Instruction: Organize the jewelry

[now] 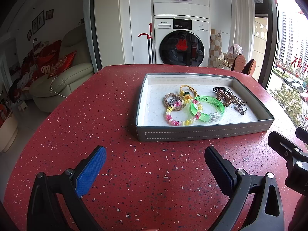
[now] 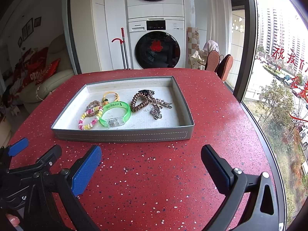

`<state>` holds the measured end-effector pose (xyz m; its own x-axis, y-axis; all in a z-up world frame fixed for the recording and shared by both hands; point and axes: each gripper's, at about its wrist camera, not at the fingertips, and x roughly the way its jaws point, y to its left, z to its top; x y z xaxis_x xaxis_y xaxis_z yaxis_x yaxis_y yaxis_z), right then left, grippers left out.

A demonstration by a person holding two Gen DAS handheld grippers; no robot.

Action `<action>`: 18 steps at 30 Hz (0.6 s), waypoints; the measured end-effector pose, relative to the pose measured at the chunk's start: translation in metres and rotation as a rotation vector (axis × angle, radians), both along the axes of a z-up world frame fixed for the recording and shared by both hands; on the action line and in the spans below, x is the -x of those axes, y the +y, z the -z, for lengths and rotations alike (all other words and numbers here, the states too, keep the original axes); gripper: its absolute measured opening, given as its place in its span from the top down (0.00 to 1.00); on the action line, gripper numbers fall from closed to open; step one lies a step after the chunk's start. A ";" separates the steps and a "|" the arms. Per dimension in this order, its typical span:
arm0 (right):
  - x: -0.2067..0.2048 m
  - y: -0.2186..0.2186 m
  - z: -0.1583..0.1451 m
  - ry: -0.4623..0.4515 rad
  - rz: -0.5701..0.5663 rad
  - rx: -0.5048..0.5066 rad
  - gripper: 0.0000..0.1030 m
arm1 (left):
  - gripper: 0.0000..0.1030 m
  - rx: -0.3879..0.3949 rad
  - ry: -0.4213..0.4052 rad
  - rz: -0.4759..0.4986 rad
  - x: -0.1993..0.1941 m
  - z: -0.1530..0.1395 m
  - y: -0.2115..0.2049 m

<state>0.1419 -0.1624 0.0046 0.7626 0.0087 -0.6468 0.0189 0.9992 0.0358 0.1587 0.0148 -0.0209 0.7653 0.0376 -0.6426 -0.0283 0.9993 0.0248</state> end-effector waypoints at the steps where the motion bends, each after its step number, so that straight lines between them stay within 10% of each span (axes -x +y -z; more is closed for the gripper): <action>1: 0.000 0.000 0.000 0.000 0.000 0.000 0.00 | 0.00 -0.001 0.000 -0.001 0.000 0.000 0.000; 18: 0.000 0.000 0.000 -0.001 0.000 -0.001 0.00 | 0.00 -0.007 -0.002 -0.003 0.002 -0.001 -0.002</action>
